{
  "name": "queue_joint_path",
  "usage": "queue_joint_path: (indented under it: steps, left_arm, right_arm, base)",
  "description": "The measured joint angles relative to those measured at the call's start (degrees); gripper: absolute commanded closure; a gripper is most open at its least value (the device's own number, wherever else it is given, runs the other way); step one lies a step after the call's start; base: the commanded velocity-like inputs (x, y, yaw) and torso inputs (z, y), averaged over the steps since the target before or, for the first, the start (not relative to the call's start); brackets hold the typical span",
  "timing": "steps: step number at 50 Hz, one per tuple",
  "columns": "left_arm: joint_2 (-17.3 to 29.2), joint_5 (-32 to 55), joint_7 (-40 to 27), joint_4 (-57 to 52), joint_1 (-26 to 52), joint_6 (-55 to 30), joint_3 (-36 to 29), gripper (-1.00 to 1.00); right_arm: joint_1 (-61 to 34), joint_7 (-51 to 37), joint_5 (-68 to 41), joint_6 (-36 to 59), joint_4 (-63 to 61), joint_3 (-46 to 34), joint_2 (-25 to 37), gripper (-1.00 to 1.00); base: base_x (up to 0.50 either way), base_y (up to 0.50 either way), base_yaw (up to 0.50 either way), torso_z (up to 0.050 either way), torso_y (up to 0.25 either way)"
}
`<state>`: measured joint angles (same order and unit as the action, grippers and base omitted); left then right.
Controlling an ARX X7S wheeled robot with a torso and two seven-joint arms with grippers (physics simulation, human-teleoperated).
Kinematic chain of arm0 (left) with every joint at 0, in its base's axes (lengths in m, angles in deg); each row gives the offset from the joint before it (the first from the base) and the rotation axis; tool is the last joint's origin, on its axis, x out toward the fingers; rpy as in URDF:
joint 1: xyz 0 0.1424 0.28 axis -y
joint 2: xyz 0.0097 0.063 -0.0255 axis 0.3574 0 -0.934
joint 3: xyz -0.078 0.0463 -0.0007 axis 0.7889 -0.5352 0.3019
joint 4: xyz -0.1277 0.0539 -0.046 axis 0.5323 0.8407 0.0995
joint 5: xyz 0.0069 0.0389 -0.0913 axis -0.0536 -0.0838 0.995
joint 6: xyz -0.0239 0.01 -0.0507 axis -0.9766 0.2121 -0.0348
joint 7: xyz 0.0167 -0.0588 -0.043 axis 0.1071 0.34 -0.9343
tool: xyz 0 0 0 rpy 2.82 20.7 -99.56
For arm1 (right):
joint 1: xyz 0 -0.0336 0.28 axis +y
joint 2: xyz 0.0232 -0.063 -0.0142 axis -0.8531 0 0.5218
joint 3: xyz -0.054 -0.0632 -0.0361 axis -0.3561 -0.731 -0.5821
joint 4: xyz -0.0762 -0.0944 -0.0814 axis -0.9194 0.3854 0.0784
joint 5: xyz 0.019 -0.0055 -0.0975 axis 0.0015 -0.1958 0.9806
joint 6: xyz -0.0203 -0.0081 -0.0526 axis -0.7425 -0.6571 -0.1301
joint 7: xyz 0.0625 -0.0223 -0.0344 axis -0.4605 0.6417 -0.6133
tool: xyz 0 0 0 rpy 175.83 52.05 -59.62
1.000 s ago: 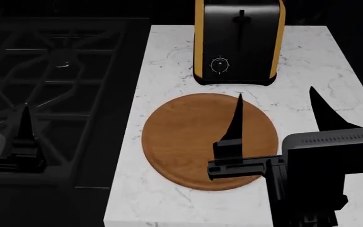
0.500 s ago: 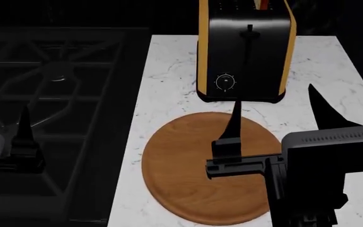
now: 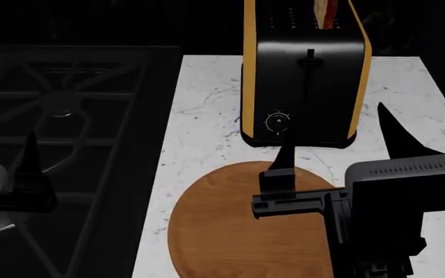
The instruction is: Place the toasted item on a plate.
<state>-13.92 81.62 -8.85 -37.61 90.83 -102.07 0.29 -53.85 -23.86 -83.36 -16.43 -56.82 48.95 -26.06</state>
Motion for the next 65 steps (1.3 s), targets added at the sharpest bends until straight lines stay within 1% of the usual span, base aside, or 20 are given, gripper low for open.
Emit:
queue_joint_path:
  steps: [51, 59, 65]
  left_arm:
    - [0.7, 0.6, -0.7, -0.1, -0.2, 0.2, -0.8, -1.00]
    - [0.8, 0.7, -0.8, -0.1, -0.2, 0.2, -0.9, -1.00]
    - [0.9, 0.8, -0.9, -0.1, -0.1, 0.2, -1.0, -1.00]
  right_arm:
    - [0.3, -0.6, -0.8, -0.5, -0.2, -0.5, 0.6, -1.00]
    - [0.2, -1.0, -0.9, 0.0, -0.3, -0.5, 0.8, -1.00]
    - [-1.1, -1.5, -1.4, 2.3, -1.4, -0.6, 1.1, -1.00]
  base:
    - [0.17, 0.00, 0.00, 0.000, 0.000]
    - [0.03, 0.00, 0.00, 0.000, 0.000]
    - [0.00, 0.00, 0.00, 0.000, 0.000]
